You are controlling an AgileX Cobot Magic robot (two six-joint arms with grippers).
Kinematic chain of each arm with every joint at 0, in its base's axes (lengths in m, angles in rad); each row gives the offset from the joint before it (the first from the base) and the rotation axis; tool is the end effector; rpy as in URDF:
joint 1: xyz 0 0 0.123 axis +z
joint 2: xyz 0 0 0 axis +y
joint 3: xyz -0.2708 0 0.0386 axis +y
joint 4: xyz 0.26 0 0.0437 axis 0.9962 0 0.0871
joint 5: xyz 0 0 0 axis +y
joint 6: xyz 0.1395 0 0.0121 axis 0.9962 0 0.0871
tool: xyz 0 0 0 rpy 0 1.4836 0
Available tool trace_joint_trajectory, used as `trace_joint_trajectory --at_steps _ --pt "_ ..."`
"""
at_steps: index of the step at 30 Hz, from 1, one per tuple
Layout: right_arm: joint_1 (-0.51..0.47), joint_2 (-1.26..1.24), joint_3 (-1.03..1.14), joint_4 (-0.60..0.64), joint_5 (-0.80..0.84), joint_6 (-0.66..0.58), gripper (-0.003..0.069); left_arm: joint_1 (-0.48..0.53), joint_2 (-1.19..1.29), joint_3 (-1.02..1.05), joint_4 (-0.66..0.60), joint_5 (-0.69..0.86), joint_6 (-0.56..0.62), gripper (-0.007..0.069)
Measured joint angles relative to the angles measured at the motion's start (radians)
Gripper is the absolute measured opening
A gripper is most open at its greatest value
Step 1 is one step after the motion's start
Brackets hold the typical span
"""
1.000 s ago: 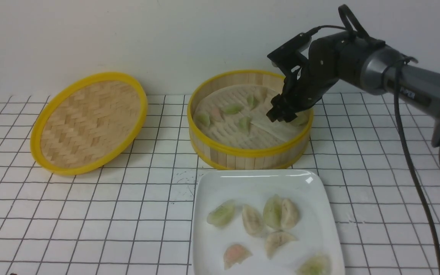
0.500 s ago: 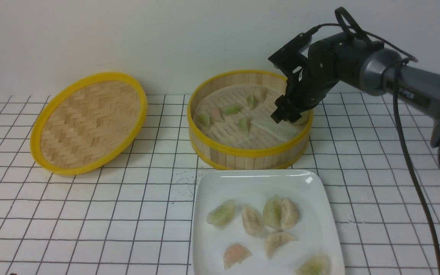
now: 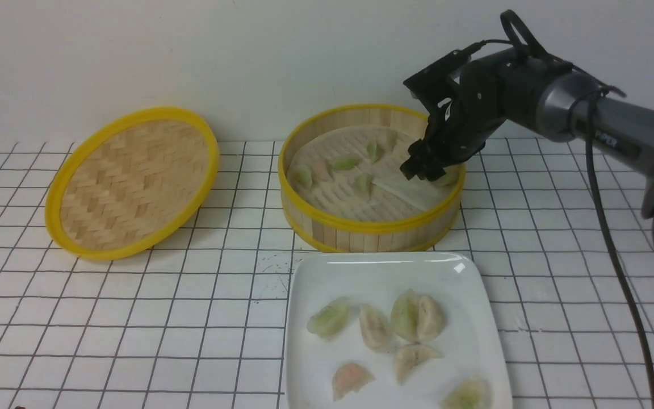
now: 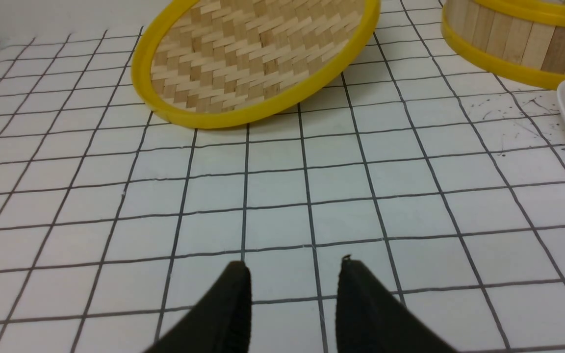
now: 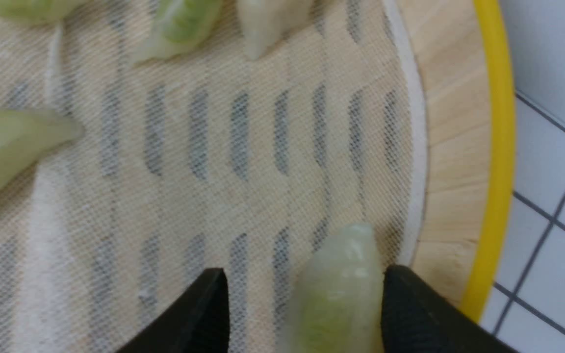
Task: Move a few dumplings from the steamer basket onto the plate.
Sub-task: Use the right arm to grab a dumpling from inside the steamer
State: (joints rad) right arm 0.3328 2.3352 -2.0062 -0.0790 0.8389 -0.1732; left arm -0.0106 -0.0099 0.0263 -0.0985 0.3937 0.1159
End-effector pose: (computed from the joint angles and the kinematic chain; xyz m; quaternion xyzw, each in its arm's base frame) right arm 0.5143 0.1691 0.1258 -0.2605 0.9339 -0.0155 0.2444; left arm 0.1222 -0.0066 0.1541 0.0254 0.8106 -0.0111 0.5849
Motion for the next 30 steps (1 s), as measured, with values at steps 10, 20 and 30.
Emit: trace_joint_trajectory --at_steps 10,20,30 --pt "-0.012 0.000 0.000 0.036 0.018 0.016 0.0390 0.000 0.000 0.000 0.000 0.000 0.000 0.0225" --pt "-0.014 0.000 0.000 0.061 0.028 0.016 0.0390 0.000 0.000 0.000 0.000 0.000 0.000 0.0225" --pt "-0.015 0.001 0.000 0.109 0.037 0.007 0.0390 0.000 0.000 0.000 0.000 0.000 0.000 0.0225"
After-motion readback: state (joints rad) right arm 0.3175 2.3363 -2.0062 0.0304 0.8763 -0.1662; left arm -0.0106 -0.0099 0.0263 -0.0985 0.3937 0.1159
